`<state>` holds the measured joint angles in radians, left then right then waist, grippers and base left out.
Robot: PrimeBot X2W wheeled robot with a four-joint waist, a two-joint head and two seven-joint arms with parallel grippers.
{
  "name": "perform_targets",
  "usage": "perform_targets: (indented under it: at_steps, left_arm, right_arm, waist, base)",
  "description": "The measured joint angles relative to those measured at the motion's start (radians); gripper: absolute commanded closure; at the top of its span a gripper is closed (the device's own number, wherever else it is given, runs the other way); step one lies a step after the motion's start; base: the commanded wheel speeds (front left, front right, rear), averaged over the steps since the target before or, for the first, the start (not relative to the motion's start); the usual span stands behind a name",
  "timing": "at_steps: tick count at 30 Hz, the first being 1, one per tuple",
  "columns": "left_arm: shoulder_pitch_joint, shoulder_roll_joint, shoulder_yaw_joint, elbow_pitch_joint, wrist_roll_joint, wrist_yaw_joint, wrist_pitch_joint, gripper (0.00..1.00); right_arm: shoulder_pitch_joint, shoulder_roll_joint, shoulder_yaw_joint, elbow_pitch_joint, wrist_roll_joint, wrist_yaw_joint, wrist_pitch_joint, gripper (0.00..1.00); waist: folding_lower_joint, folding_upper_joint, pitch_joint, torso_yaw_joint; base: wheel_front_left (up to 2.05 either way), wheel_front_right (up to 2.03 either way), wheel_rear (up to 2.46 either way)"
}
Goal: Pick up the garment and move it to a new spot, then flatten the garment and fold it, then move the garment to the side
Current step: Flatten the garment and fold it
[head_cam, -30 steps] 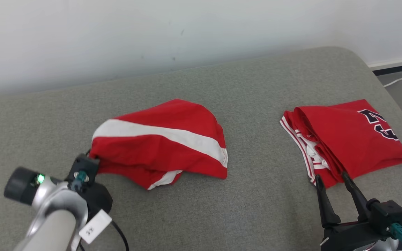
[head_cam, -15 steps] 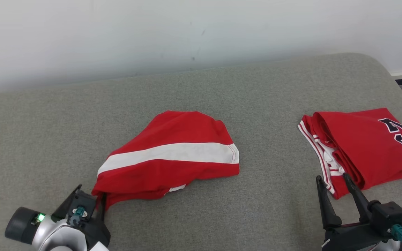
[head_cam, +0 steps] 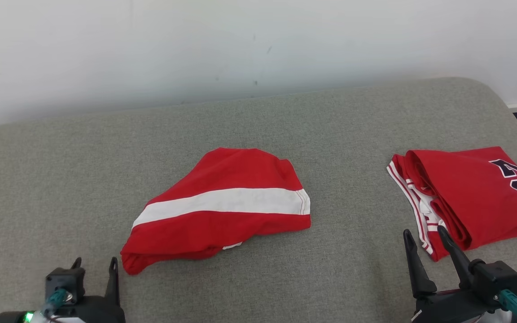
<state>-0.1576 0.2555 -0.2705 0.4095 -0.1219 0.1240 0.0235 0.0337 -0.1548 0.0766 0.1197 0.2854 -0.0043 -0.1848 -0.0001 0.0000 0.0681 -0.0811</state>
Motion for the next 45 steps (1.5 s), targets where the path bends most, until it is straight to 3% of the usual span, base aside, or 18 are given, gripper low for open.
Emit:
perform_targets:
  at_steps: [5,9,16,20,26,35,45]
  left_arm:
    - [0.035,-0.06,0.065,-0.11,-0.049,0.0,-0.07,0.0]
    - [0.031,-0.068,0.071,-0.141,-0.072,0.0,-0.07,0.0]
    - [-0.125,0.04,0.087,-0.068,-0.004,0.0,0.012,0.0]
    - [-0.165,0.068,0.057,0.002,0.031,-0.006,0.066,0.0]
    - [-0.166,0.059,0.003,0.069,0.024,-0.076,0.127,0.0]
    - [-0.205,-0.017,-0.06,0.091,-0.046,-0.216,0.154,0.0]
    - [-0.223,-0.036,-0.07,0.113,-0.091,-0.23,0.195,0.0]
  right_arm:
    - [0.003,0.001,0.001,-0.001,0.0,0.0,0.0,0.0]
    - [0.003,0.001,0.0,-0.006,0.0,0.0,0.001,0.0]
    - [-0.016,0.002,0.03,-0.017,-0.001,0.005,0.018,0.0]
    - [-0.044,0.003,0.039,-0.02,-0.005,0.012,0.019,0.0]
    - [-0.043,-0.004,0.026,-0.019,-0.005,0.012,0.026,0.0]
    - [-0.041,-0.009,0.003,-0.019,-0.005,0.003,0.026,0.0]
    - [-0.04,-0.01,0.003,-0.022,-0.005,0.003,0.025,0.0]
  waist:
    - [0.0,0.0,-0.006,0.005]
    - [0.0,0.0,-0.004,0.01]
    - [0.0001,0.0,0.014,0.006]
    - [0.0001,0.0001,0.025,-0.013]
    - [0.0001,0.0,0.042,-0.051]
    - [0.0001,0.0001,0.065,-0.069]
    - [0.0001,0.0001,0.065,-0.025]
  base:
    - [0.0,0.0,0.0]
    - [0.0,0.0,0.0]
    - [0.0,0.0,0.0]
    - [0.0,0.0,0.0]
    - [0.0,0.0,0.0]
    - [0.0,0.0,0.0]
    - [0.0,0.0,0.0]
